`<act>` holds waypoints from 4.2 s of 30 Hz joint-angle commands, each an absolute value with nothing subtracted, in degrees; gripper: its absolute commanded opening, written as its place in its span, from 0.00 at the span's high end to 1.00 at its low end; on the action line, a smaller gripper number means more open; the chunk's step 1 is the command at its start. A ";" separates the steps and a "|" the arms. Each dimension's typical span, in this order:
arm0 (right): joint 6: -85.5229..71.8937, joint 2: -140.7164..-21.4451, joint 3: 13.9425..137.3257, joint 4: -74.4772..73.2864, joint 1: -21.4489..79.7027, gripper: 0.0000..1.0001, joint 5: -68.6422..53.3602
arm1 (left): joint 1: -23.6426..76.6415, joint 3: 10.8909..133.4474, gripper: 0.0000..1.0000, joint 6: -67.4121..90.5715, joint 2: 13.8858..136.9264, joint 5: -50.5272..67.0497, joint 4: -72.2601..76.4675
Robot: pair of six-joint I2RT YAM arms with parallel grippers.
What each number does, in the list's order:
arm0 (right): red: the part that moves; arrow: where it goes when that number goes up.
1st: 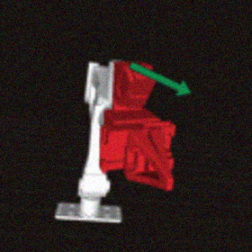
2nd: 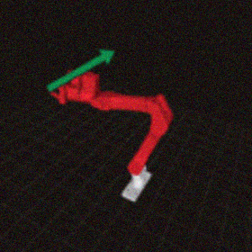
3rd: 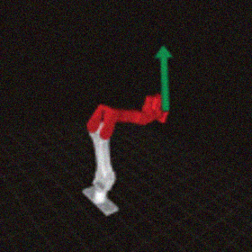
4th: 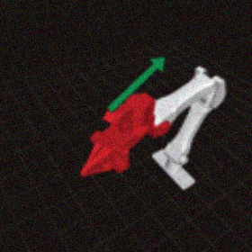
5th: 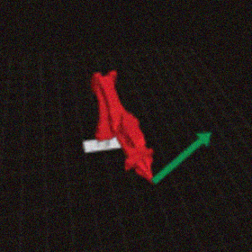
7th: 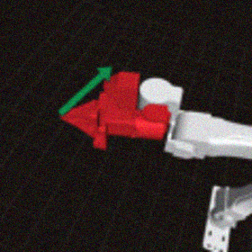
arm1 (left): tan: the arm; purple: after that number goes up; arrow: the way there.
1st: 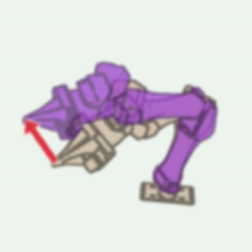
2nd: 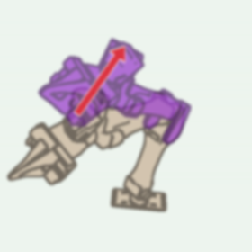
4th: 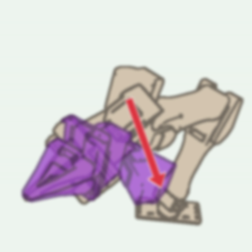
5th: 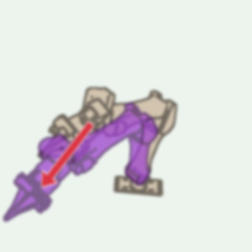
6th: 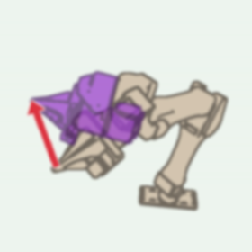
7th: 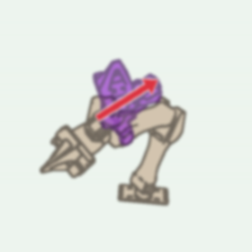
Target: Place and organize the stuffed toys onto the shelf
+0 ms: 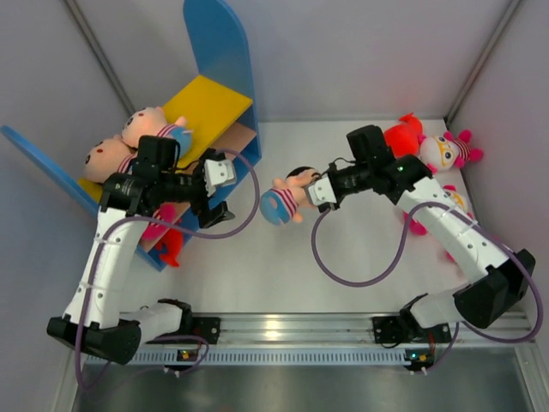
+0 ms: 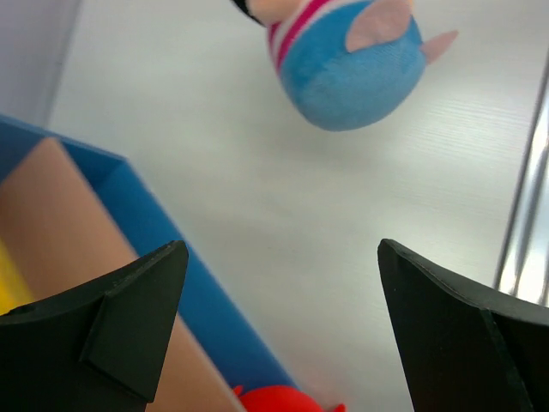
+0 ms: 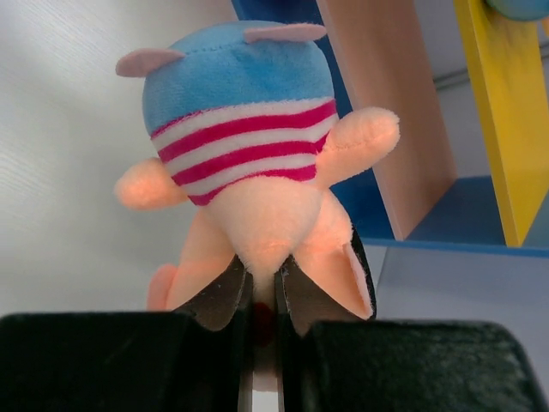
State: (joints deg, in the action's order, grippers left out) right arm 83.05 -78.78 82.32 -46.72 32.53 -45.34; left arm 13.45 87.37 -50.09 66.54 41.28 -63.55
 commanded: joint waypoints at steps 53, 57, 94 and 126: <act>36.39 -52.65 43.60 19.42 26.81 0.04 -27.07 | 27.33 109.16 1.00 -18.98 82.52 -10.42 -27.10; 34.46 -50.98 41.32 19.86 26.54 0.04 -26.19 | 26.46 108.28 1.00 -18.90 86.56 -17.83 -20.93; -4.02 -57.38 52.54 -6.88 24.00 0.01 16.85 | 17.84 94.75 0.20 -15.10 75.77 6.13 -31.53; -13.31 -115.55 99.65 -16.78 -13.89 0.01 10.47 | 16.00 74.62 0.15 -35.24 52.03 6.24 -67.94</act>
State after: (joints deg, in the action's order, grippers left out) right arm -21.39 -109.91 93.27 -17.15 -12.84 13.19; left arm 16.45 74.46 -34.33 51.27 7.25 -67.37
